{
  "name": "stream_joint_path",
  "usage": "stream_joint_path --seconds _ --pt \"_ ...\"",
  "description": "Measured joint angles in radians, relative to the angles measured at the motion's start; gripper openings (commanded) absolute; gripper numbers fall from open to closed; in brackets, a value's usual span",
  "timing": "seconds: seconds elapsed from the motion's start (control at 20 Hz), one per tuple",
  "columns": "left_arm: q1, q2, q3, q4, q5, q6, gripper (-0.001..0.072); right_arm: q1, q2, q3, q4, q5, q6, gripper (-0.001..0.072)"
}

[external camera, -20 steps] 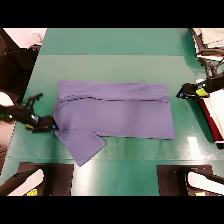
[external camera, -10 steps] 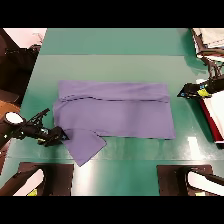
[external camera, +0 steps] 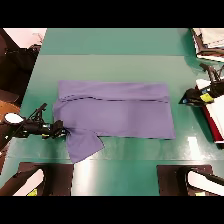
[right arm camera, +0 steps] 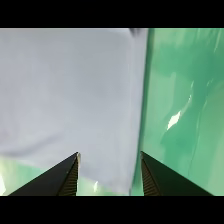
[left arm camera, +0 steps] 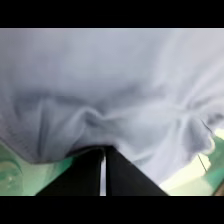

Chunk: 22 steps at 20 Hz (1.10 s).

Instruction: Fold the shirts.

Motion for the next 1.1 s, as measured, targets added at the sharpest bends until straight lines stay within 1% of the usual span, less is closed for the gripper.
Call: stream_joint_path --seconds 0.05,0.15,0.35,0.45,0.6,0.65,0.7,0.8,0.95,1.1 --pt "0.0 0.0 0.0 -0.012 -0.014 0.018 0.0029 -0.026 0.016 -0.036 0.0 0.013 -0.002 0.043" --pt "0.0 0.0 0.0 -0.033 -0.032 0.047 0.003 -0.079 0.054 -0.134 -0.002 0.016 -0.005 0.0482" --pt "0.0 0.0 0.0 -0.065 -0.046 0.084 0.003 -0.174 0.113 -0.378 0.018 -0.03 -0.02 0.0479" --pt "0.0 0.0 0.0 -0.071 -0.049 0.092 0.003 -0.19 0.124 -0.475 0.062 -0.061 -0.044 0.0446" --pt "0.0 0.0 0.0 -0.076 -0.05 0.097 0.0029 -0.178 0.131 -0.566 0.111 -0.117 -0.064 0.0443" --pt "0.0 0.0 0.0 -0.077 -0.05 0.098 0.003 -0.167 0.132 -0.583 0.122 -0.137 -0.068 0.0424" --pt "0.0 0.0 0.0 -0.077 -0.051 0.1 0.003 -0.156 0.134 -0.593 0.132 -0.145 -0.071 0.0356" --pt "0.0 0.0 0.0 -0.078 -0.053 0.104 0.0029 -0.133 0.135 -0.609 0.135 -0.171 -0.074 0.0008" --pt "0.0 0.001 0.002 -0.079 -0.068 0.117 0.0028 -0.115 0.144 -0.618 0.138 -0.175 -0.078 0.001" --pt "0.0 0.047 0.012 -0.068 -0.107 0.119 0.0028 -0.109 0.206 -0.622 0.086 -0.146 -0.077 0.001"
